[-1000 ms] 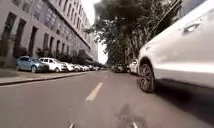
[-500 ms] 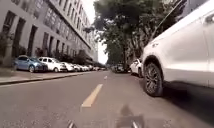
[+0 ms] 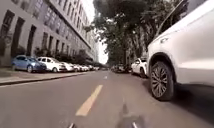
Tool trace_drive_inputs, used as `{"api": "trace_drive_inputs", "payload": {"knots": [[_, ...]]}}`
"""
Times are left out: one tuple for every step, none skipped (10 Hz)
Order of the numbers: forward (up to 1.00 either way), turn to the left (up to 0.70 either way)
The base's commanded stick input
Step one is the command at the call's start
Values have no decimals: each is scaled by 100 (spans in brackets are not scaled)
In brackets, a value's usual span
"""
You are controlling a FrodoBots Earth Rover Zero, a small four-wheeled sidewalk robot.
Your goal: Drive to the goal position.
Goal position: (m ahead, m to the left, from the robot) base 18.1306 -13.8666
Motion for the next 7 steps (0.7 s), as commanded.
{"api": "trace_drive_inputs", "payload": {"knots": [[70,-14],[70,-7],[70,0],[70,0],[70,0],[70,0],[70,0]]}}
